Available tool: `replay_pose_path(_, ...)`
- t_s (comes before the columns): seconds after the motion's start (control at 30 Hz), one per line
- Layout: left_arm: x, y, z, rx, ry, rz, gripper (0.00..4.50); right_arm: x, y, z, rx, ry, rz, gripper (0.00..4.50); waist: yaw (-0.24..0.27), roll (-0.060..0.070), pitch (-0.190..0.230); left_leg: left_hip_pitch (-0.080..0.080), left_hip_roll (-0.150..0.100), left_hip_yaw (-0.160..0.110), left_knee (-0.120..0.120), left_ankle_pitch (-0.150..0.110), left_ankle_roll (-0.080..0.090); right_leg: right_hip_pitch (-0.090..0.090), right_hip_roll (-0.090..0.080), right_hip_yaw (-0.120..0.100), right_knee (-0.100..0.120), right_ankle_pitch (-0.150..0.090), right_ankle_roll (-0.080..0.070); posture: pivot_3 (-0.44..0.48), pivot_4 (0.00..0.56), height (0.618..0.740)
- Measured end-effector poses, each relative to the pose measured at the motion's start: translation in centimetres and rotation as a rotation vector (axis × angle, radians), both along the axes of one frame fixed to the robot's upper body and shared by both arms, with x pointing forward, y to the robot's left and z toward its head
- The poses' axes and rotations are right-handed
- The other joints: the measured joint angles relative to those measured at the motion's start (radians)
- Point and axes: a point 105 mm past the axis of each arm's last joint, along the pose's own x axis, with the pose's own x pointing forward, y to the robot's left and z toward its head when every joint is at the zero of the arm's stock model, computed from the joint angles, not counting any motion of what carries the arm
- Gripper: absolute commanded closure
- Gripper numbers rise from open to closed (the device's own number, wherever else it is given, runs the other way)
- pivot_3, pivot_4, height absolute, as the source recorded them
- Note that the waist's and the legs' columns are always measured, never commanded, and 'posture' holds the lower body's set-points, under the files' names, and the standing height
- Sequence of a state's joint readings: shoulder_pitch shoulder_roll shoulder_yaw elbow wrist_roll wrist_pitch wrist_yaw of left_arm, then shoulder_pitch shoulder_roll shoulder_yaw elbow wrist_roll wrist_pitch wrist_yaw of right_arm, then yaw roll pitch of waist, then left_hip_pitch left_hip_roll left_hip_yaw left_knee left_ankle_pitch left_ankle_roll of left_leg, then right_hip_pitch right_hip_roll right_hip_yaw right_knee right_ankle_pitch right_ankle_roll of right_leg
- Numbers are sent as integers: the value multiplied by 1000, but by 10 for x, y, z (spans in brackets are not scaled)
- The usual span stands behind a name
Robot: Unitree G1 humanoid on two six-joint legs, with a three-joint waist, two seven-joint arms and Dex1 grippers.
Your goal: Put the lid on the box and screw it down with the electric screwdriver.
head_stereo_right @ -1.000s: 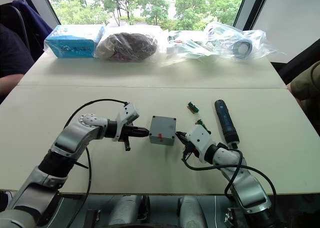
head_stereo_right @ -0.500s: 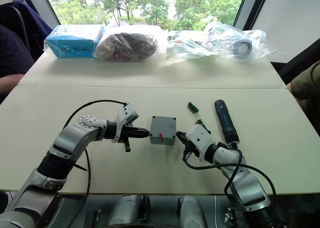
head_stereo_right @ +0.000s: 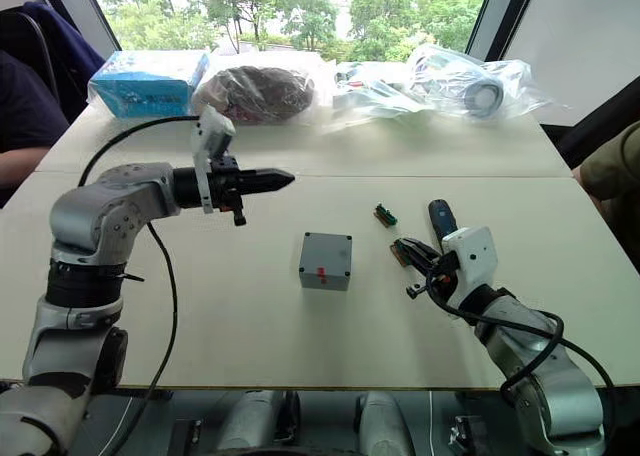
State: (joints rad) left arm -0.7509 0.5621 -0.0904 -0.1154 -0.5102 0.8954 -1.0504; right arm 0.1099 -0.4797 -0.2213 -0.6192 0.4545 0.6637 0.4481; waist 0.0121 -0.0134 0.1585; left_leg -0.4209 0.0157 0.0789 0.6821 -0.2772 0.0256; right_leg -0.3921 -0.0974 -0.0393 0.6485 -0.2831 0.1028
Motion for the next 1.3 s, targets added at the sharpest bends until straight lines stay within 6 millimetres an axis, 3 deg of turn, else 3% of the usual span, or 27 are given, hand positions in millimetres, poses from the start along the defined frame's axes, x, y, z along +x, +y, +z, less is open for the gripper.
replay_pose_path(0.07, -11, -10, -10, 54, 1, -99, 4500, 3, -7, -10, -7, 54, -36, 3451, 1, 0, 0, 0, 0, 0, 0, 0, 0, 0, 0, 0, 0, 0, 0, 0, 150, 740)
replay_pose_path(0.17, -20, -21, -24, 138, -17, -193, 4500, 7, -10, -17, -23, 92, -55, 2313, -1, 0, 0, -1, 0, 0, 0, 0, 1, -1, 0, 1, 0, 0, 0, 0, 150, 740)
replay_pose_path(0.2, -24, -24, -27, 165, -32, -226, 4500, 9, -11, -19, -31, 98, -58, 1798, -1, 0, 0, -2, 0, 0, 0, 0, 1, -2, 0, 1, 0, 0, 0, 0, 150, 740)
replay_pose_path(0.33, -33, -24, -31, 223, -64, -286, 4500, 11, -16, -24, -65, 120, -64, 492, -1, 1, 1, -3, 0, 0, 0, 0, 1, -3, 1, 1, 0, 0, 0, 0, 150, 740)
replay_pose_path(0.63, -30, -24, -39, 245, -140, -274, 4500, 23, -17, -31, -62, 150, -65, 492, 1, 1, 1, -3, 0, 0, 0, -1, 1, -3, 0, 1, 0, 0, 0, 0, 150, 740)
replay_pose_path(0.73, -24, -24, -41, 244, -149, -244, 4500, 29, -17, -30, -70, 137, -65, 1100, -1, 1, 1, -3, 0, 0, 0, -1, 1, -3, 1, 1, 0, 0, 0, 0, 150, 740)
replay_pose_path(1.07, -17, -22, -42, 247, -163, -203, 4500, 34, -15, -35, -70, 140, -55, 1100, 0, 1, 1, -3, 0, 0, 0, -1, 1, -4, 1, 1, 0, 0, 0, 0, 150, 740)
replay_pose_path(1.2, -17, -22, -43, 251, -166, -197, 4500, 34, -14, -35, -65, 134, -54, 2265, 0, 1, 1, -3, 0, 0, 0, -1, 1, -4, 1, 1, 0, 0, 0, 0, 150, 740)
replay_pose_path(1.3, -17, -23, -43, 249, -165, -194, 4500, 35, -13, -34, -62, 129, -52, 3524, 0, 1, 1, -3, 0, 0, 0, -1, 1, -4, 1, 1, 0, 0, 0, 0, 150, 740)
